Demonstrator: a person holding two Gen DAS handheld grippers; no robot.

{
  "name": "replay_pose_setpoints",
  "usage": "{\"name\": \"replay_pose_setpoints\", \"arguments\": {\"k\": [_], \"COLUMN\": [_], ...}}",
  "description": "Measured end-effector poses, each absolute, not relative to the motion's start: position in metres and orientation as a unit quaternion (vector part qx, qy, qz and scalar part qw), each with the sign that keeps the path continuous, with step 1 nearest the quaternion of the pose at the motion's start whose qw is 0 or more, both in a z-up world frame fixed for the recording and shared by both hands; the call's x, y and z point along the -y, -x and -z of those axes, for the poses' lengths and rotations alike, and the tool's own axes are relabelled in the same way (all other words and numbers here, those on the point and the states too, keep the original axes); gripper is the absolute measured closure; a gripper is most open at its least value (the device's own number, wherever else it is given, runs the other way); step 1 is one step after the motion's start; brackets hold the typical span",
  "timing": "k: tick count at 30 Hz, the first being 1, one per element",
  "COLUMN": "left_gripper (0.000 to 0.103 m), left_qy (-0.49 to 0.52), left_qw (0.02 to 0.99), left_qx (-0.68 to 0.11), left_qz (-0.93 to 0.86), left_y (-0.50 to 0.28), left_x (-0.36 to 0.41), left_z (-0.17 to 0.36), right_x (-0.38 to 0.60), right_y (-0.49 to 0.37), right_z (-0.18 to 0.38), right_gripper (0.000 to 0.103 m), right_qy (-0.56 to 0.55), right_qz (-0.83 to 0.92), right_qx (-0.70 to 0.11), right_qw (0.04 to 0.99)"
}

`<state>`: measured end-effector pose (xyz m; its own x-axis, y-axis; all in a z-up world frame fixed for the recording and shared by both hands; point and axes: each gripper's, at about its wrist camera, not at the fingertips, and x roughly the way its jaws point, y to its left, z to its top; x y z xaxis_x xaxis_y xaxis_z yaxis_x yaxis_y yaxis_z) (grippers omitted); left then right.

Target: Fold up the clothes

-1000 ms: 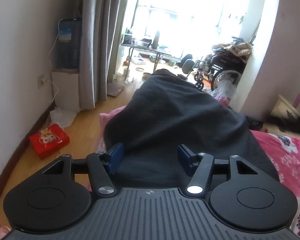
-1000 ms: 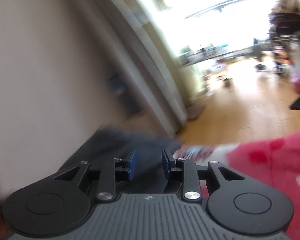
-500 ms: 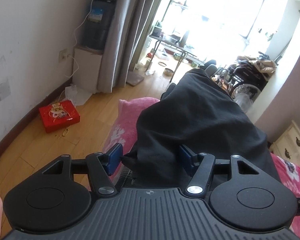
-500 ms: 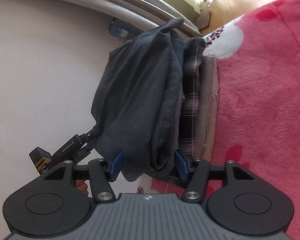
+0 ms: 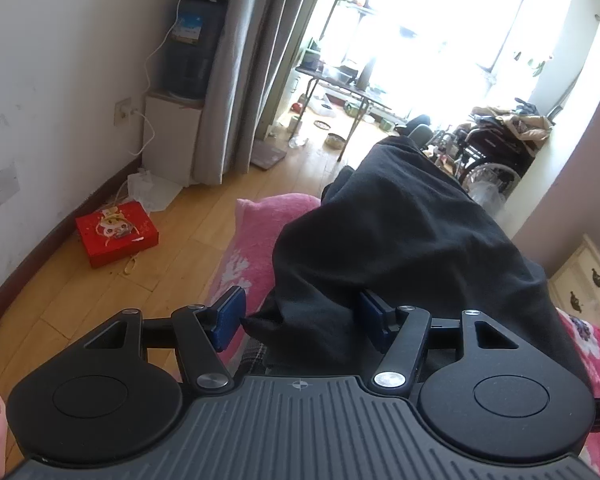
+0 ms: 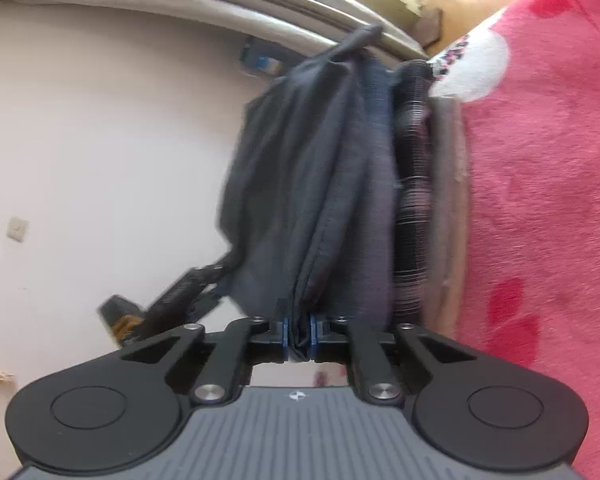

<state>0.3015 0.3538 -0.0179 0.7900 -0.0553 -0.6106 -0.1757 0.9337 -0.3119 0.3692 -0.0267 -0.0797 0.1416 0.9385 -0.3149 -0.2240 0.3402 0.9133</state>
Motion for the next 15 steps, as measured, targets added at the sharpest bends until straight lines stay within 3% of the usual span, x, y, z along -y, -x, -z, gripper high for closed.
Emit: {"name": "replay_pose_setpoints", "arguments": {"k": [6,15], "left_gripper": [0.041,0.041], "left_qy": [0.179,0.197], "left_qw": [0.929,0.925], "left_qx": [-0.321,-0.322], "left_qz": [-0.032,-0.034], "left_y": [-0.3,-0.298], "left_x": [-0.36,-0.368], "left_z": [0.015,0.017], "right_x": [0.033,0.031], "right_y": [-0.351,-0.335], "right_z": [0.067,0.103], "right_gripper": [0.093,0.093], "right_qy": [-0.411,-0.402], "right_qz": [-0.445,-0.413], "right_qx": [-0.482,-0.509], "right_qw": [0.633,0.64]}}
